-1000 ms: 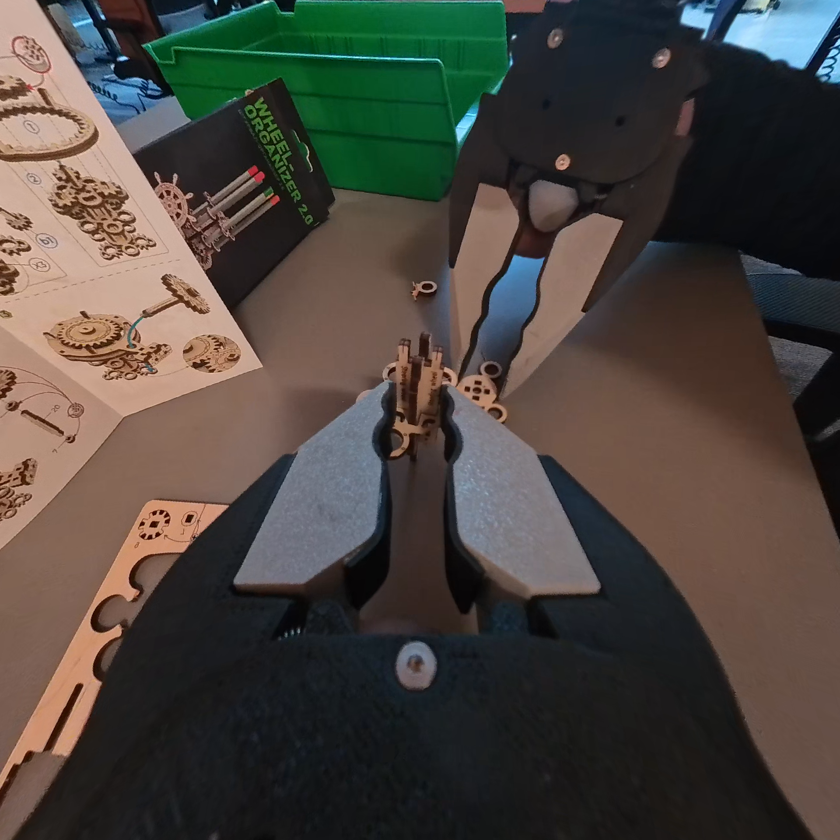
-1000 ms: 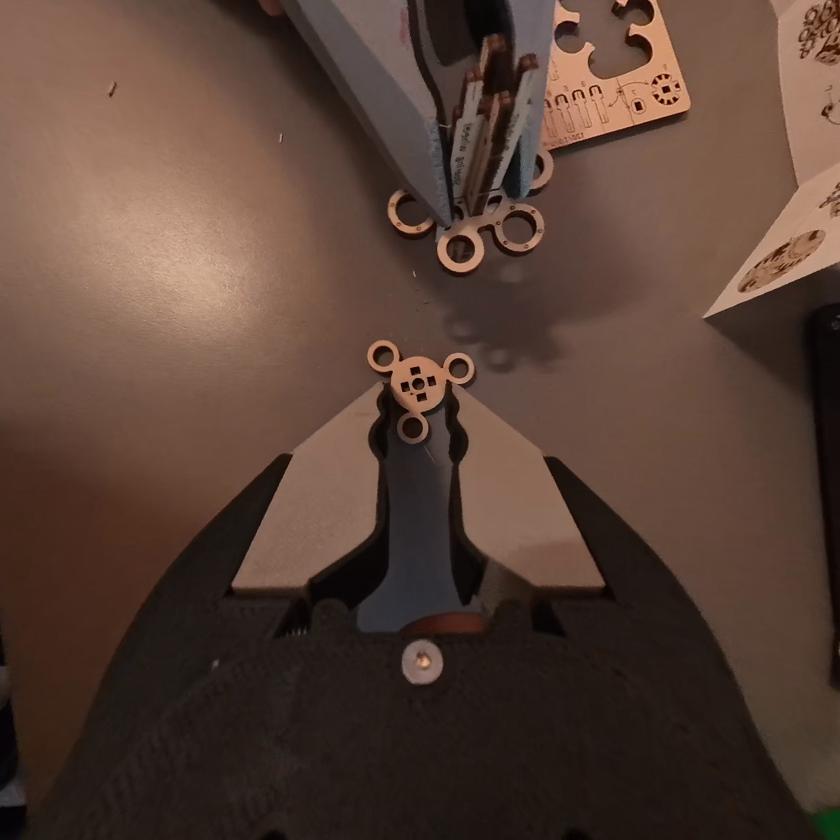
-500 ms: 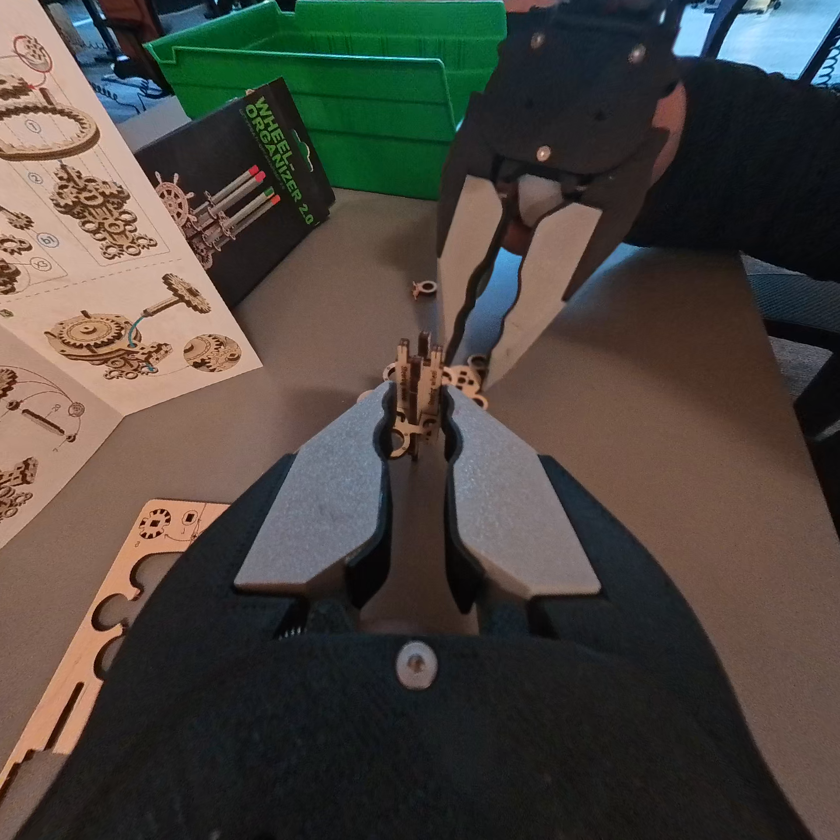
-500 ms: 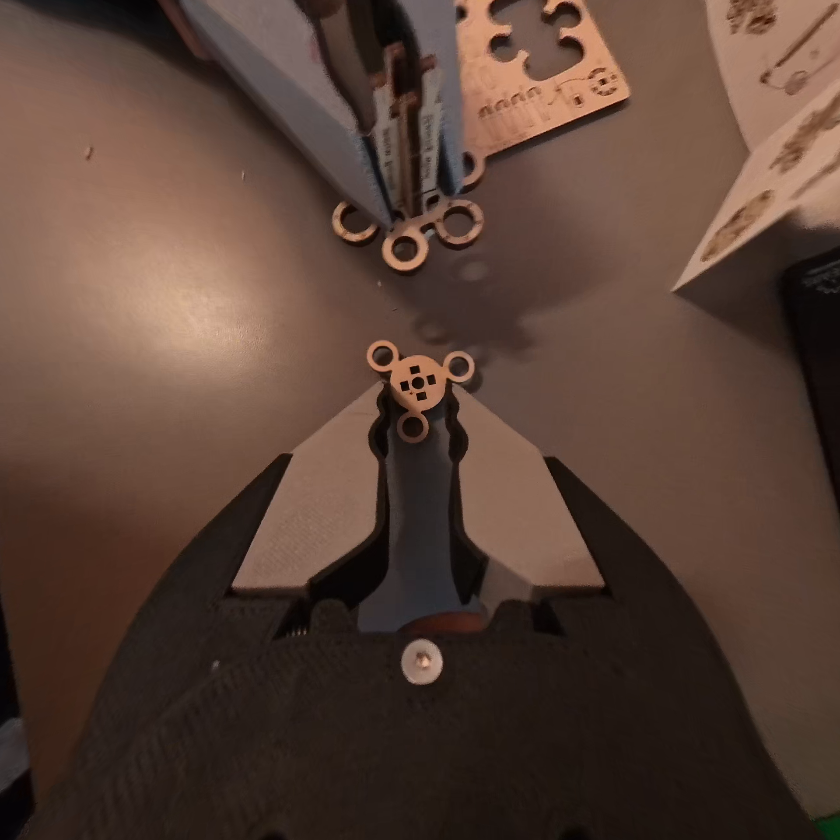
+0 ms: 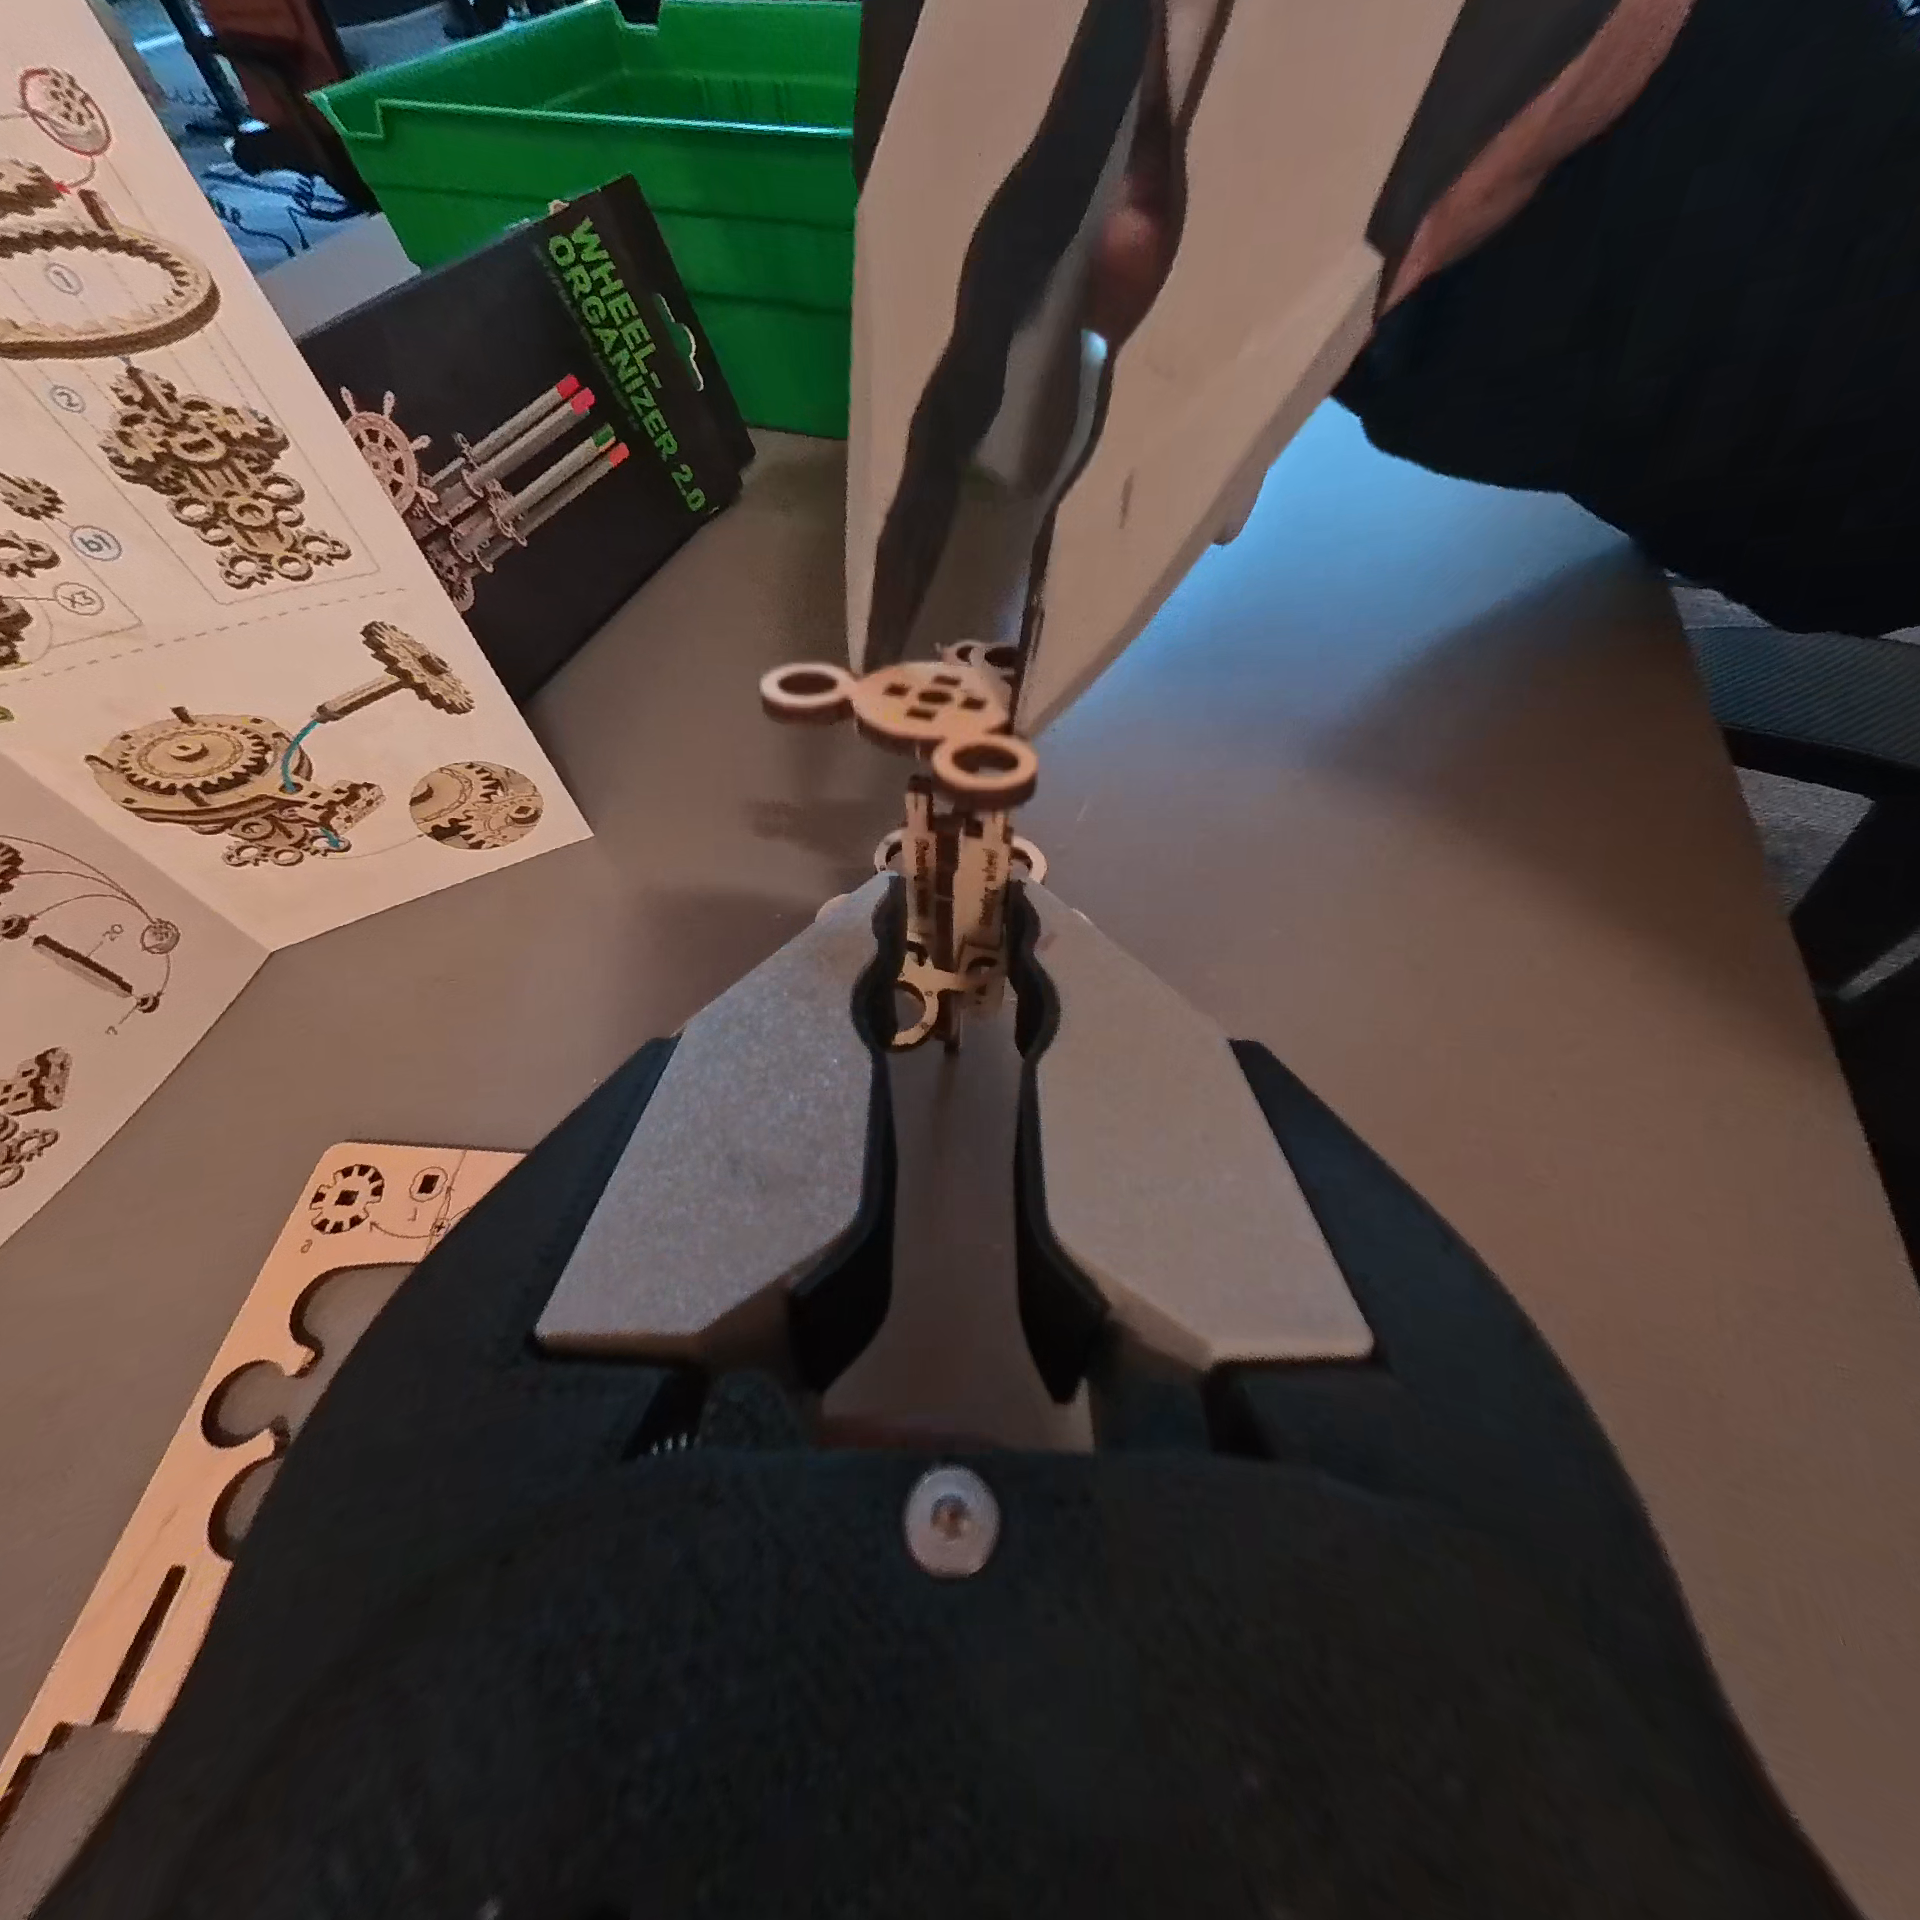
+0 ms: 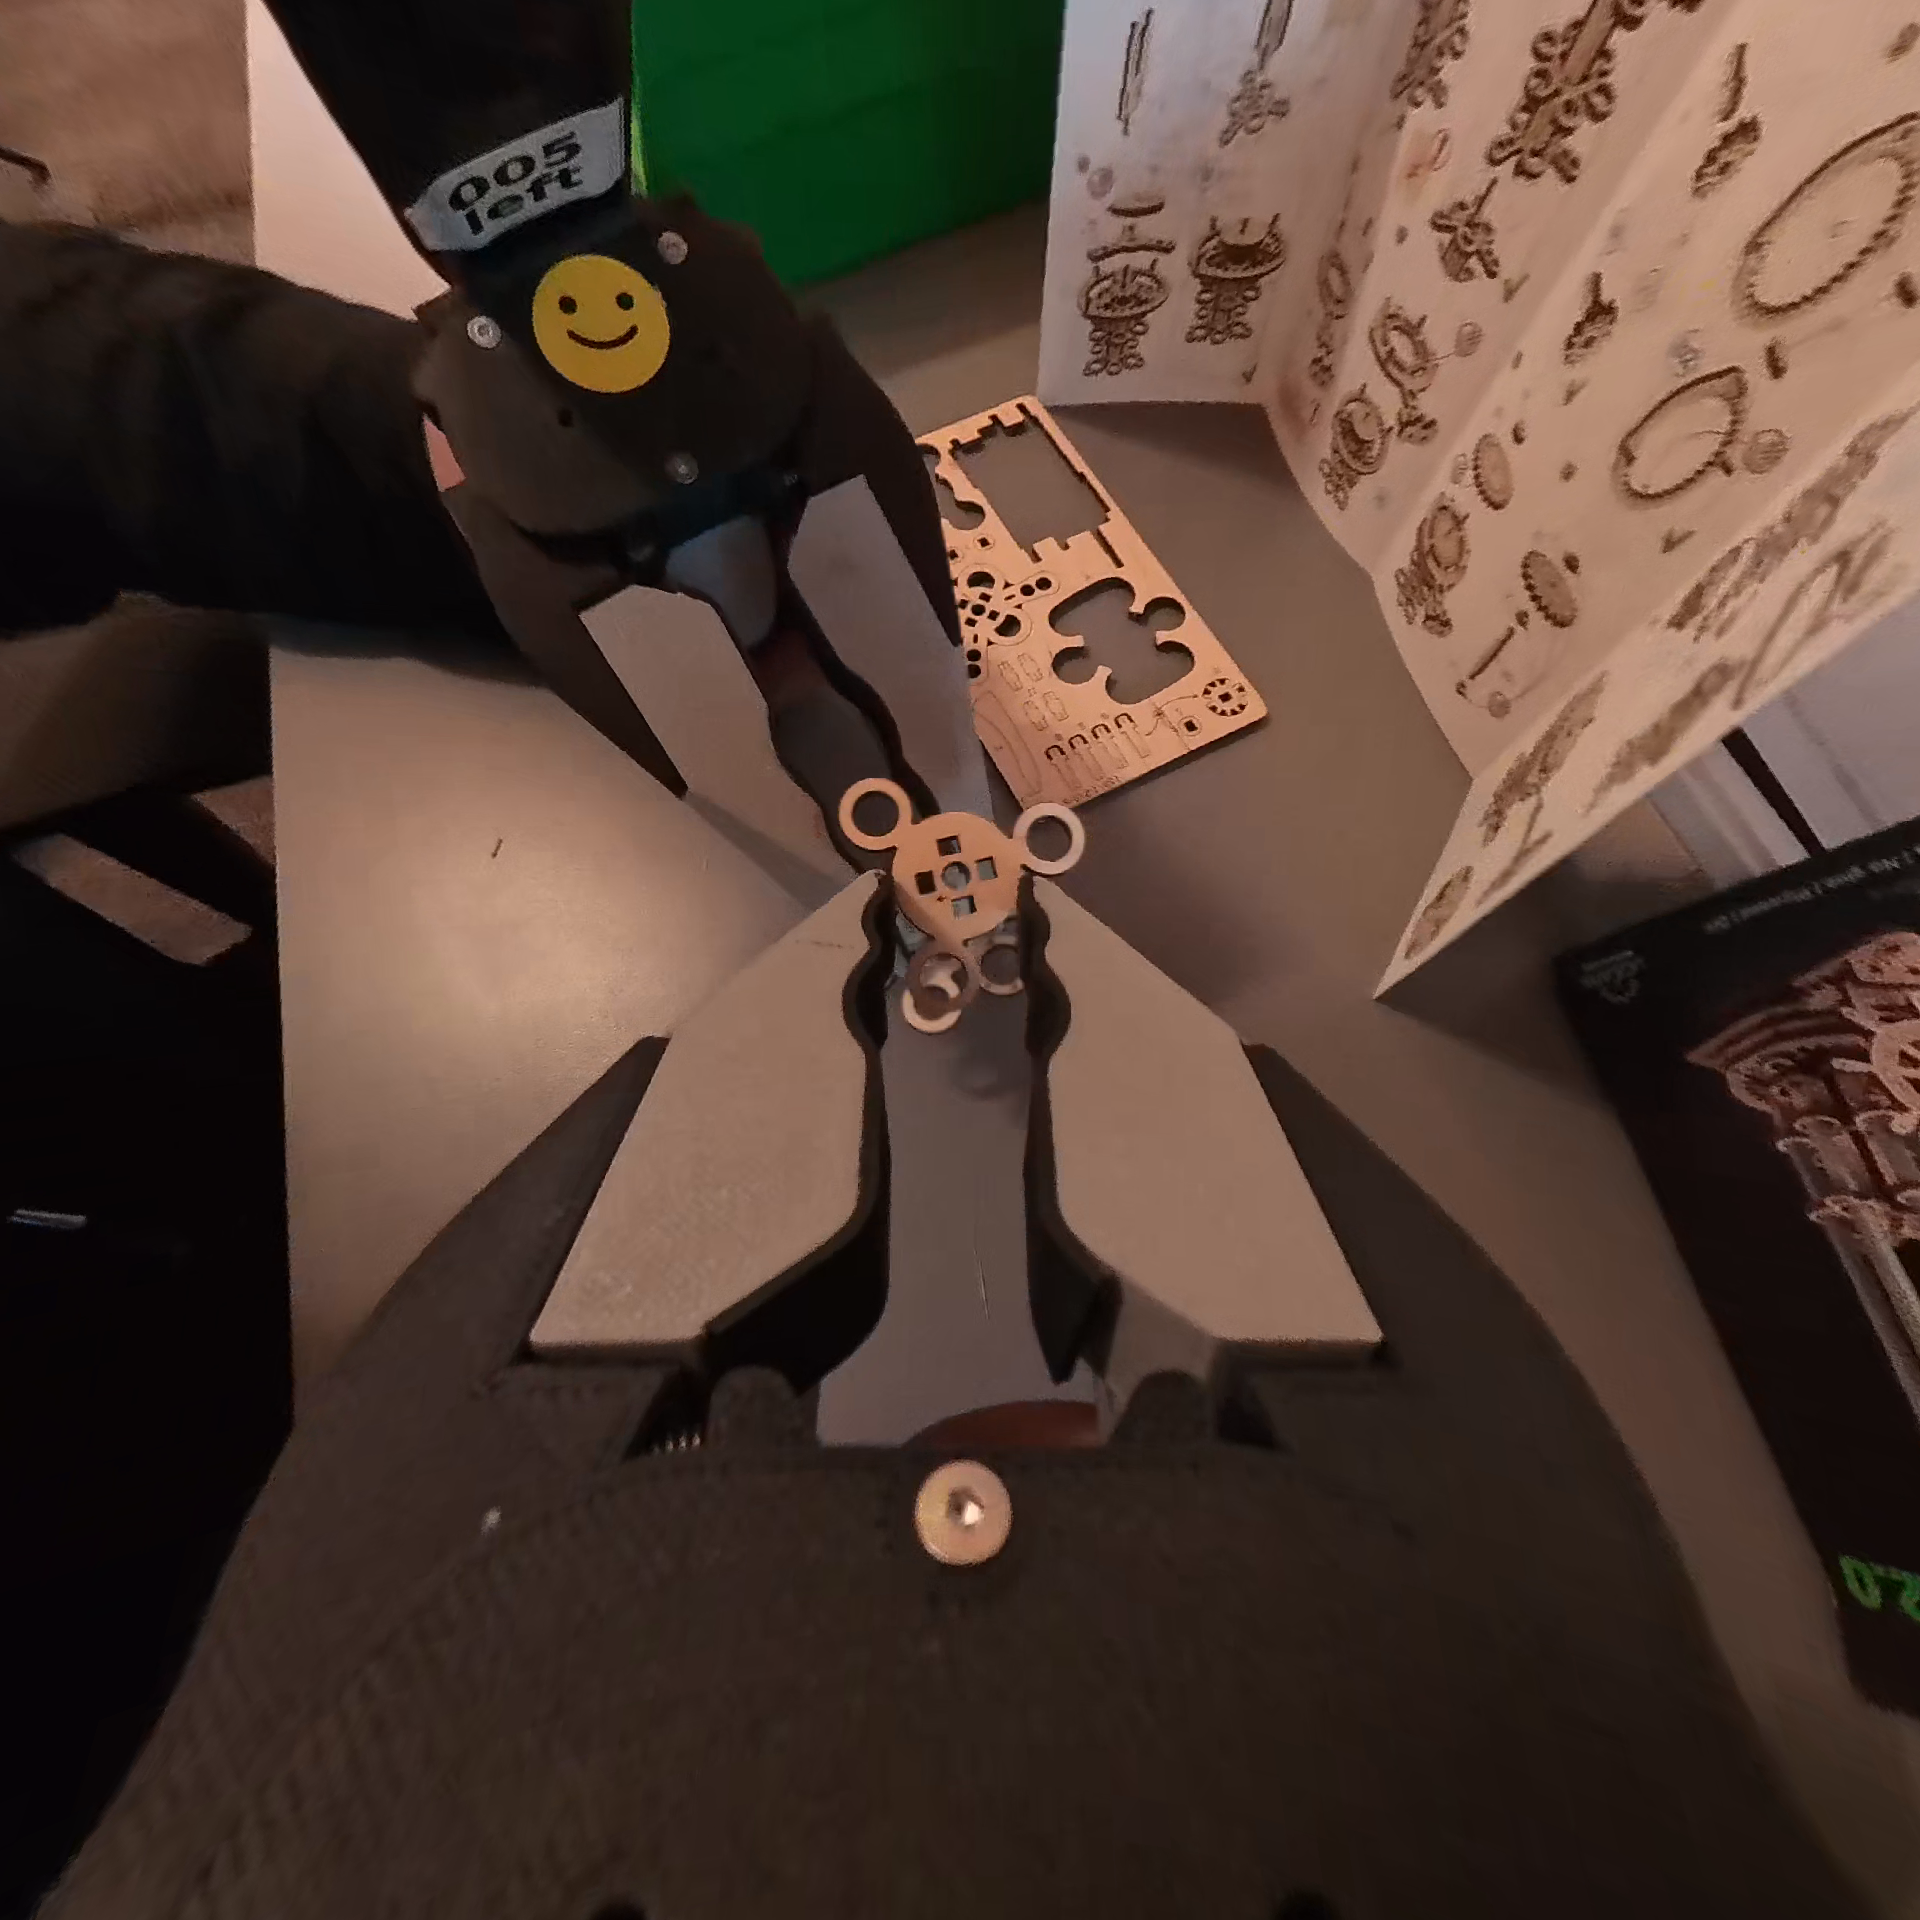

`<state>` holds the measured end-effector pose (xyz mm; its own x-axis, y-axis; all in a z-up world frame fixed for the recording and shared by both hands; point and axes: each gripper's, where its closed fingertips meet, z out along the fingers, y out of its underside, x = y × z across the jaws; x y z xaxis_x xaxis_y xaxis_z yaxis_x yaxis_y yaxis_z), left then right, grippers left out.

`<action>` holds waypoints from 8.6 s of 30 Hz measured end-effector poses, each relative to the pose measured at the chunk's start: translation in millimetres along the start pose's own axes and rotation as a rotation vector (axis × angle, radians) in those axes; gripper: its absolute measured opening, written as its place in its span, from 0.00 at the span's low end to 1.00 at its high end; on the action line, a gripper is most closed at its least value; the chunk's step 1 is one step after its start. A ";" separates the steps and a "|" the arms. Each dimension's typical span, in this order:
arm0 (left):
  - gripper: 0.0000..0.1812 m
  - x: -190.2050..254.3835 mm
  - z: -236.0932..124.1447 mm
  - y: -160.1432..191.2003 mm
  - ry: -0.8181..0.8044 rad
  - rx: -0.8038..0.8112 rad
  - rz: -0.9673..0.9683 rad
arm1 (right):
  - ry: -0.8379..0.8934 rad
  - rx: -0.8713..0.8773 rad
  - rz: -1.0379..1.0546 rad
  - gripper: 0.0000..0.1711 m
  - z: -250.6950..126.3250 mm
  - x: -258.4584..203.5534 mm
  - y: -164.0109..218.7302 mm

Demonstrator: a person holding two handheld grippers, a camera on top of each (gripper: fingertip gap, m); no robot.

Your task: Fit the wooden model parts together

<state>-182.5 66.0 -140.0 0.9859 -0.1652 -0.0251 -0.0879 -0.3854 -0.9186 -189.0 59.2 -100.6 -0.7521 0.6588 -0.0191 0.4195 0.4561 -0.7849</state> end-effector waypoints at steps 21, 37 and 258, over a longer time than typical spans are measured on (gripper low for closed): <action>0.08 1.2 1.4 0.4 -0.038 -0.007 0.061 | 0.055 -0.146 -0.161 0.11 5.6 -10.1 4.4; 0.19 13.4 -4.7 3.8 0.053 -0.011 0.136 | 0.083 -0.148 -0.252 0.11 7.7 -15.5 3.6; 0.00 7.3 -15.9 -2.4 -0.041 0.056 0.093 | -0.042 -0.256 -0.164 0.11 4.7 -0.1 114.9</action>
<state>-177.4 51.3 -131.7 0.9790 -0.1600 -0.1261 -0.1722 -0.3190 -0.9320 -143.2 108.7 -193.7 -0.8383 0.5412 0.0656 0.4011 0.6938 -0.5981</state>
